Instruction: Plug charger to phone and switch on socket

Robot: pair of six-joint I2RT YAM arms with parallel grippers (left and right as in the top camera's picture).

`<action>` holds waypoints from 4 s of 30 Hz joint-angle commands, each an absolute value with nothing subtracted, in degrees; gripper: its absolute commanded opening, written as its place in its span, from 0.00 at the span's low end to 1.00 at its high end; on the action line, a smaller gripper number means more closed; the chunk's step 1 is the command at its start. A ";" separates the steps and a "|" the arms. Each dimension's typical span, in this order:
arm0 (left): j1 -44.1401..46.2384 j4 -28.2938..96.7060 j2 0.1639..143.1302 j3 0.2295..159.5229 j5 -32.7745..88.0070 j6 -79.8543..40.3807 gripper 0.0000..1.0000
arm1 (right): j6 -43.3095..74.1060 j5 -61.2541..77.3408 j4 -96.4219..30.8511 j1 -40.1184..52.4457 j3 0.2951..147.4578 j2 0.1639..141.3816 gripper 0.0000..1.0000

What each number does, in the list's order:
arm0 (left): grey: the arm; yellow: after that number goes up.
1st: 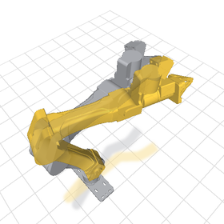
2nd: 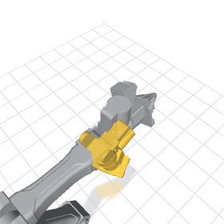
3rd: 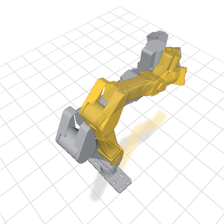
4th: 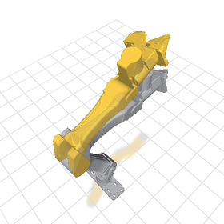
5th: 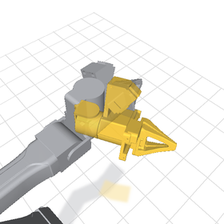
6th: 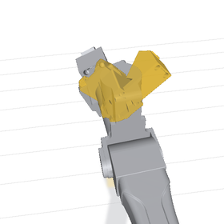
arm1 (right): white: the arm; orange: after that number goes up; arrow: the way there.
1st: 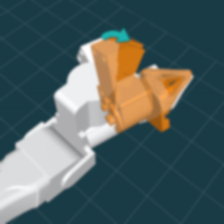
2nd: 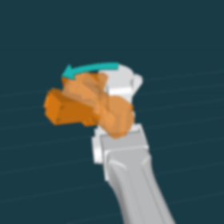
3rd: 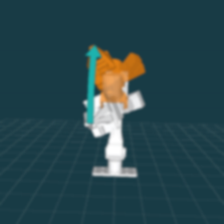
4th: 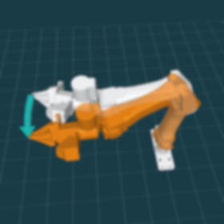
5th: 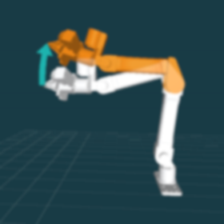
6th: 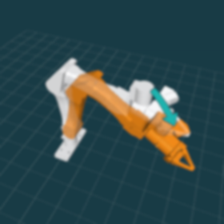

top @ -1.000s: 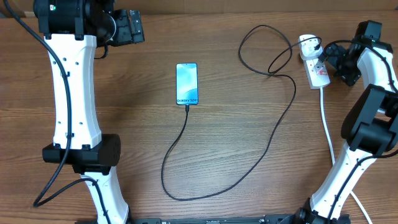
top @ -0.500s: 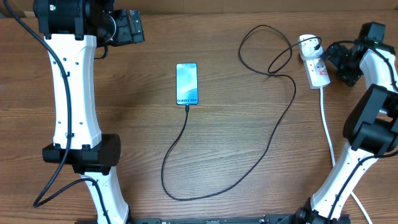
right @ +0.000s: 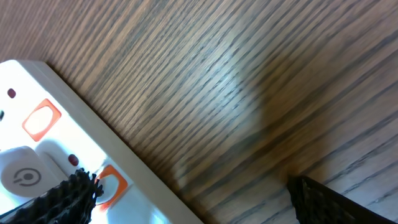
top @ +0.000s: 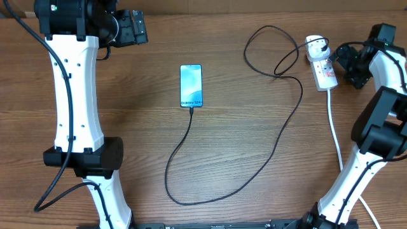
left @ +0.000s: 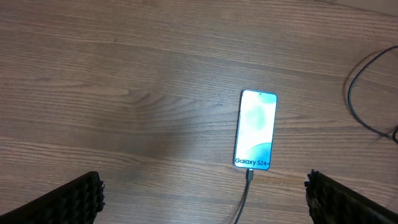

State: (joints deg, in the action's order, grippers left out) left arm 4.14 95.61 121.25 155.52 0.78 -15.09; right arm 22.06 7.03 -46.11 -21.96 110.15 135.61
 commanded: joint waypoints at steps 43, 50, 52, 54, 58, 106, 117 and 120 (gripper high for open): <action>4.51 95.57 121.62 155.63 -0.03 -15.88 1.00 | 18.81 6.07 -45.95 -20.21 109.06 136.70 1.00; 4.51 95.57 121.62 155.63 -0.03 -15.88 1.00 | 17.67 6.04 -46.37 -20.21 109.01 136.70 1.00; 4.51 95.57 121.62 155.63 -0.01 -15.88 1.00 | 17.69 6.07 -46.37 -20.21 109.01 136.70 1.00; 4.51 95.57 121.62 155.63 -0.01 -15.88 1.00 | 17.69 6.07 -46.44 -20.21 109.01 136.70 1.00; 4.51 95.57 121.62 155.63 -0.03 -15.88 1.00 | 17.50 6.07 -46.83 -20.21 108.77 136.70 1.00; 4.51 95.57 121.62 155.63 -0.03 -15.88 0.99 | 14.83 9.65 -62.85 -20.51 122.74 131.41 1.00; 4.51 95.57 121.62 155.63 -0.03 -15.88 1.00 | 15.38 9.58 -76.03 -21.76 125.86 108.95 1.00; 4.51 95.57 121.62 155.63 -0.03 -15.88 1.00 | 15.33 10.20 -82.78 -21.47 125.86 102.45 1.00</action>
State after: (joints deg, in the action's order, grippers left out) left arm 4.14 95.64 121.25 155.52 0.75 -15.09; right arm 15.22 9.21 -79.20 -21.71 124.84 107.61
